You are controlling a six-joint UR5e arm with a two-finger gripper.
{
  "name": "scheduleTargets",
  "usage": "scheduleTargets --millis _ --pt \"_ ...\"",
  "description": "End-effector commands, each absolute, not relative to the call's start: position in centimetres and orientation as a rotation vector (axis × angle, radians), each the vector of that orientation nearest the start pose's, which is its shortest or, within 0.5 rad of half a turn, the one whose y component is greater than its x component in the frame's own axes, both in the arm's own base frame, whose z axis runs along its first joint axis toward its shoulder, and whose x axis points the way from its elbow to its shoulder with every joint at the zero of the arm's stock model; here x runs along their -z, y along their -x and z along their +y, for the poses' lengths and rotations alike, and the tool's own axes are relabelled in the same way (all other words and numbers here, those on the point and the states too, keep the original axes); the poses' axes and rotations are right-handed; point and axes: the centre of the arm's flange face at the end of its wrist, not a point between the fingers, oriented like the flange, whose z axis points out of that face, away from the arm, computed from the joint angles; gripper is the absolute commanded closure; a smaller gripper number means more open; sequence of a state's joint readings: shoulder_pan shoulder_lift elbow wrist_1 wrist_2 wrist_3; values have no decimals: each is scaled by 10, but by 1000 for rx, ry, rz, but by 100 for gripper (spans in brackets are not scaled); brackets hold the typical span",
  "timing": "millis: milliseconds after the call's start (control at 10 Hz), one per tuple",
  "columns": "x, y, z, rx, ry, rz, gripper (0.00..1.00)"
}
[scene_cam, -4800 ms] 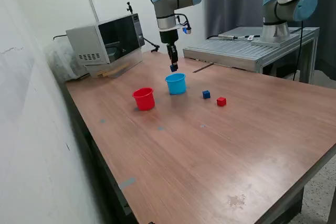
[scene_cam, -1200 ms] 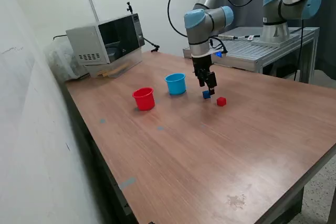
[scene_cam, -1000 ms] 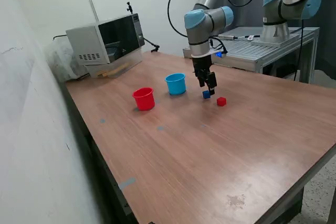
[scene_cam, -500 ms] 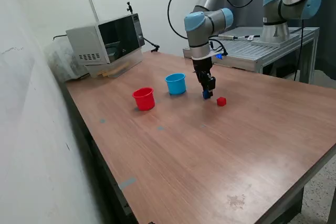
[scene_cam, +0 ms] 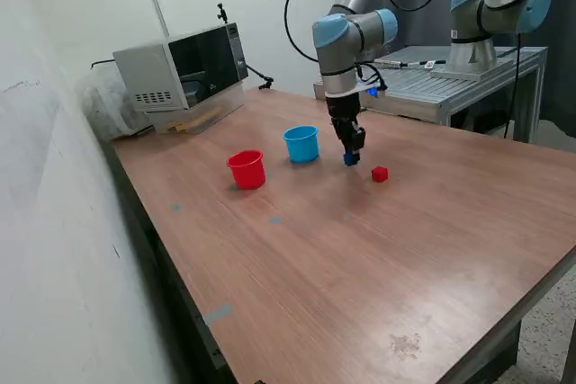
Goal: Place red objects in the red bin, and blue objects in the blue bin.
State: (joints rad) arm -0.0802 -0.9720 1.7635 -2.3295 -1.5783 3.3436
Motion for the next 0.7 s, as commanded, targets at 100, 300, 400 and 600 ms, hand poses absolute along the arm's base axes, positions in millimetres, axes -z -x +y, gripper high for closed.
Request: scheduleTargets --millis 100,300,400,600 --pt "-208 626 -82 -51 1907 2527 100" --pt "-215 625 -75 -62 1928 2519 100" --pt "-214 626 -72 -62 1926 2520 100" --pt "-215 634 2 -70 1797 2614 100"
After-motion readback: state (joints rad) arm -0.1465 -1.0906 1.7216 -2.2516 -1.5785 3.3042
